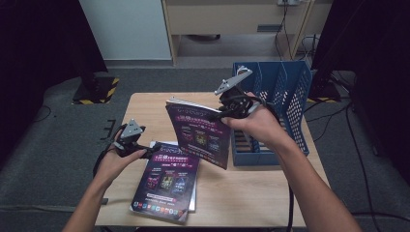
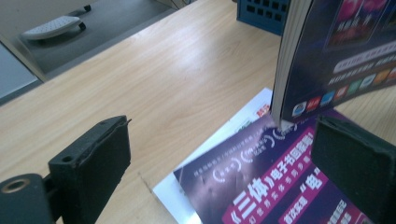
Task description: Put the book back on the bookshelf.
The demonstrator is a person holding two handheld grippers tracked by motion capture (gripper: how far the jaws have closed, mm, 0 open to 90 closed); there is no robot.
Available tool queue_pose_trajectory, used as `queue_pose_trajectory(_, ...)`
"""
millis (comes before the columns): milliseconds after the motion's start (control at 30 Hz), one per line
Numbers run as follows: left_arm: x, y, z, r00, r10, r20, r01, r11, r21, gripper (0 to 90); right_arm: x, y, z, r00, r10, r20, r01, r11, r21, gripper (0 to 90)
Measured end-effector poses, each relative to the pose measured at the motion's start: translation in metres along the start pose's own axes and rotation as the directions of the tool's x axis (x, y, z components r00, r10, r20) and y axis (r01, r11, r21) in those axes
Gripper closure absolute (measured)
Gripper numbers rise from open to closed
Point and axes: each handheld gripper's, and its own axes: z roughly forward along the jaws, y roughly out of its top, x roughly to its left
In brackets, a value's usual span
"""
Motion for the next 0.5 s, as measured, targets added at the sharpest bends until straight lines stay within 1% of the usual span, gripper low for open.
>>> queue_pose_trajectory(33, -0.001, -0.005, 0.001, 1.0000, -0.006, -0.001, 0.006, 1.0000, 0.003, 4.6, -0.001, -0.001, 0.000, 1.0000, -0.004, -0.006, 0.004, 1.000, 0.001, 84.4)
queue_pose_trajectory(67, -0.001, -0.005, 0.001, 1.0000, -0.006, -0.001, 0.006, 1.0000, 0.003, 4.5, -0.003, -0.002, -0.001, 0.9998, -0.014, -0.014, 0.014, 1.000, 0.003, 84.4)
queue_pose_trajectory(100, -0.003, -0.012, 0.002, 0.9999, -0.011, -0.006, 0.011, 0.9999, 0.007, 4.6, -0.004, -0.002, -0.001, 0.9994, -0.025, -0.025, 0.025, 1.000, 0.001, 84.4)
queue_pose_trajectory(167, -0.005, -0.020, 0.002, 0.9998, -0.011, -0.018, 0.011, 0.9999, 0.011, 4.6, -0.005, -0.004, -0.001, 0.9977, -0.050, -0.045, 0.050, 0.999, -0.005, 84.4)
queue_pose_trajectory(233, -0.006, -0.028, 0.003, 0.9995, -0.025, -0.021, 0.025, 0.9997, 0.005, 4.7, -0.006, -0.006, -0.002, 0.9966, -0.056, -0.060, 0.056, 0.998, -0.001, 84.4)
queue_pose_trajectory(267, -0.006, -0.030, 0.004, 0.9994, -0.024, -0.023, 0.024, 0.9996, 0.013, 5.1, -0.006, -0.008, -0.002, 0.9955, -0.064, -0.070, 0.064, 0.998, 0.001, 84.4)
queue_pose_trajectory(300, -0.006, -0.031, 0.005, 0.9996, -0.008, -0.027, 0.009, 0.9991, 0.040, 5.2, -0.007, -0.009, -0.002, 0.9949, -0.070, -0.073, 0.070, 0.998, 0.001, 84.4)
queue_pose_trajectory(367, -0.004, -0.033, 0.004, 0.9994, -0.014, -0.032, 0.015, 0.9992, 0.036, 5.2, -0.007, -0.011, -0.004, 0.9948, -0.069, -0.075, 0.069, 0.998, 0.005, 84.4)
queue_pose_trajectory(400, -0.003, -0.034, 0.003, 0.9985, -0.044, -0.032, 0.045, 0.9988, 0.022, 5.2, -0.007, -0.015, -0.006, 0.9941, -0.074, -0.079, 0.075, 0.997, 0.006, 84.4)
queue_pose_trajectory(433, -0.003, -0.035, 0.002, 0.9983, -0.046, -0.037, 0.047, 0.9987, 0.021, 5.2, -0.006, -0.017, -0.007, 0.9946, -0.067, -0.079, 0.068, 0.998, 0.005, 84.4)
queue_pose_trajectory(467, -0.003, -0.036, 0.000, 0.9983, -0.040, -0.043, 0.041, 0.9988, 0.025, 5.2, -0.006, -0.020, -0.009, 0.9949, -0.065, -0.077, 0.065, 0.998, 0.004, 84.4)
queue_pose_trajectory(500, -0.003, -0.038, -0.001, 0.9981, -0.040, -0.047, 0.041, 0.9988, 0.026, 5.2, -0.006, -0.022, -0.010, 0.9948, -0.068, -0.075, 0.069, 0.998, 0.005, 84.4)
